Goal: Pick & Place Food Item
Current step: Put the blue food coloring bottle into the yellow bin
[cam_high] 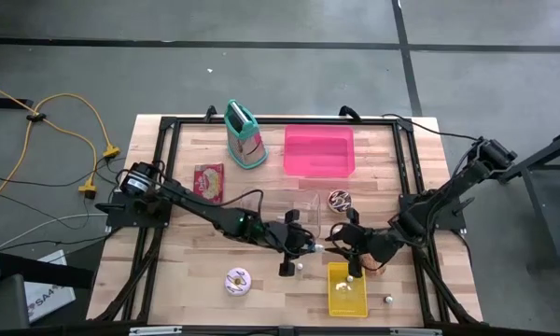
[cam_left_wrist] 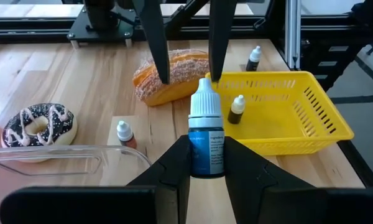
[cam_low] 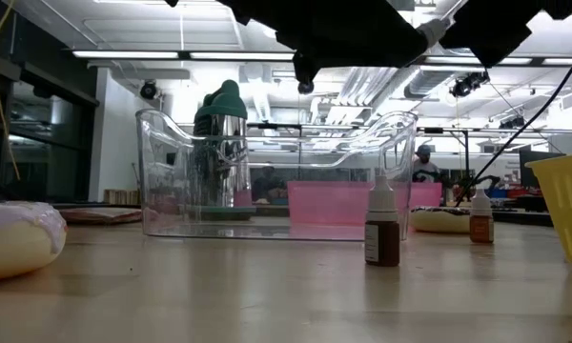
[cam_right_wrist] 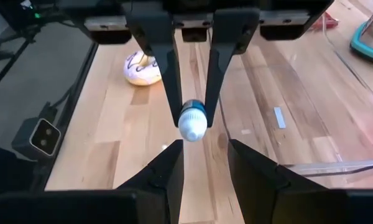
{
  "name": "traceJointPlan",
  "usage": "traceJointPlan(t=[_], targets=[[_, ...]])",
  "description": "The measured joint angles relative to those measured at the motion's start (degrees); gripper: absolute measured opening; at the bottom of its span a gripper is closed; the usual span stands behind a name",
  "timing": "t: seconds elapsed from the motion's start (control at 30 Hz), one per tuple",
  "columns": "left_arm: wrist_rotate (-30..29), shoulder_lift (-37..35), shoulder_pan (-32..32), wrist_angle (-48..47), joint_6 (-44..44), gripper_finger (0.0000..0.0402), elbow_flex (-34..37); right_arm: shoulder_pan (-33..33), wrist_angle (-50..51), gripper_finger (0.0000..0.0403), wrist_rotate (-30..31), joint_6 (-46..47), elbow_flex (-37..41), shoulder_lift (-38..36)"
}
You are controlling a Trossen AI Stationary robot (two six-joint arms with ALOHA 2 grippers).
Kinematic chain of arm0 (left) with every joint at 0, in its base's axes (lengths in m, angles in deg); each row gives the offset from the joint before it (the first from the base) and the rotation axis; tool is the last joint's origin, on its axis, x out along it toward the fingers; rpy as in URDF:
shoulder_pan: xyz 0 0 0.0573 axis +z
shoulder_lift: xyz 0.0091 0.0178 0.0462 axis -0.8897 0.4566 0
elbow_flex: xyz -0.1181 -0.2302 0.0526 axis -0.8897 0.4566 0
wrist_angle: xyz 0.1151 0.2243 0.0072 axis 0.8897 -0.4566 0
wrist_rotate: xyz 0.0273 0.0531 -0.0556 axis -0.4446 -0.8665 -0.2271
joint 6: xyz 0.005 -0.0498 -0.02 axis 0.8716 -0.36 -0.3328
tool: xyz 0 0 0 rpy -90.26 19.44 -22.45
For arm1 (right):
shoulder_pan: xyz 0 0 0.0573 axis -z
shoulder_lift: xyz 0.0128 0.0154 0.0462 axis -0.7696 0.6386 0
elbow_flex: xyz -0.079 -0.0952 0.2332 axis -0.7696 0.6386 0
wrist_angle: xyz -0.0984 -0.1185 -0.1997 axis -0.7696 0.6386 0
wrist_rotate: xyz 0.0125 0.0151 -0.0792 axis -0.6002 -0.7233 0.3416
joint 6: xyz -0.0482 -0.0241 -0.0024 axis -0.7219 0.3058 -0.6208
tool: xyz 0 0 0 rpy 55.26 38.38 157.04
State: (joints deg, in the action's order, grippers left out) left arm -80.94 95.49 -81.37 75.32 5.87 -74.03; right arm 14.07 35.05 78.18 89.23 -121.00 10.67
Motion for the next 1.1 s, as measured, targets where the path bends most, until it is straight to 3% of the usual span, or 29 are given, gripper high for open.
traceJointPlan(t=[1.1], targets=[[-0.2,0.0,0.8,3.8,2.4,0.0074,0.0,0.0,-4.8,0.0114,0.6,-4.9,0.0,0.7]])
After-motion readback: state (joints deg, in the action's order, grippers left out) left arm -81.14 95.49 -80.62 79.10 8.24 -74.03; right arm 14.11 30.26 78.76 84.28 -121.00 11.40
